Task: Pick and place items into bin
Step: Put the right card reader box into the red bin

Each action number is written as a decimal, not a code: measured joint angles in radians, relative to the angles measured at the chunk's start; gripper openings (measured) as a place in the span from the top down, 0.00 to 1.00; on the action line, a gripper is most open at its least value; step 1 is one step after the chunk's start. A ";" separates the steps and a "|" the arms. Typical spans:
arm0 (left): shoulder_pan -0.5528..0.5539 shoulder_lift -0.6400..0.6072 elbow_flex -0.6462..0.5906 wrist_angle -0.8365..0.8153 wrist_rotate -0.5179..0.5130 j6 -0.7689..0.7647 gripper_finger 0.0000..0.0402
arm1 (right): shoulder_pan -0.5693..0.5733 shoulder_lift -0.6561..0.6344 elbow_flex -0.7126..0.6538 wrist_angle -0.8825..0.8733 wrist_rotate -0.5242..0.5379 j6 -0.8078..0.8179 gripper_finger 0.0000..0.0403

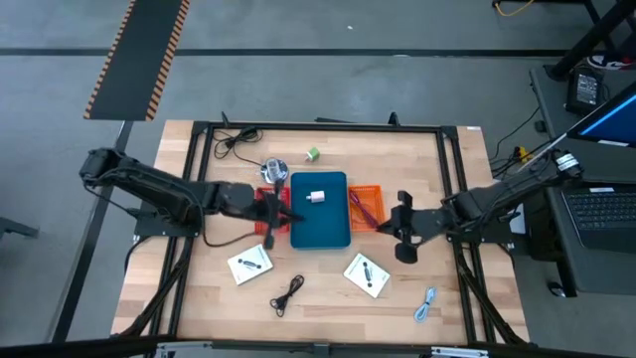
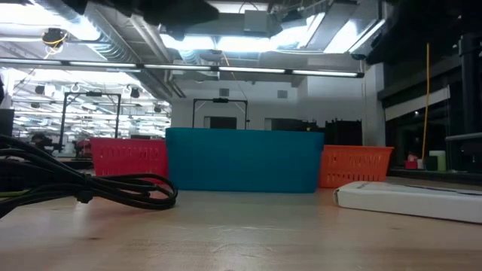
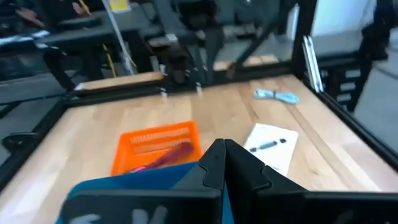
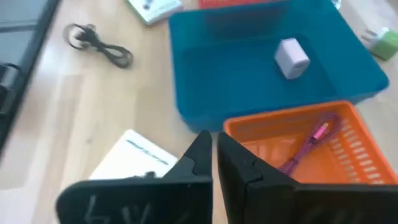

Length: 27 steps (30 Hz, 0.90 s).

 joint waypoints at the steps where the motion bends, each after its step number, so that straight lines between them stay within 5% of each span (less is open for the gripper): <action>1: -0.017 0.026 0.022 -0.020 -0.015 0.009 1.00 | 0.008 0.000 0.008 -0.006 0.000 0.020 0.98; 9: -0.076 0.198 0.153 -0.080 -0.051 0.017 1.00 | 0.065 0.084 0.053 -0.051 0.000 0.172 1.00; 14: -0.143 0.320 0.247 -0.167 -0.177 -0.013 1.00 | 0.113 0.163 0.124 -0.215 -0.006 0.348 1.00; 20: -0.201 0.468 0.390 -0.211 -0.180 -0.018 1.00 | 0.171 0.241 0.233 -0.397 -0.029 0.490 1.00; 27: -0.233 0.594 0.532 -0.264 -0.157 -0.083 1.00 | 0.252 0.324 0.251 -0.392 -0.046 0.550 1.00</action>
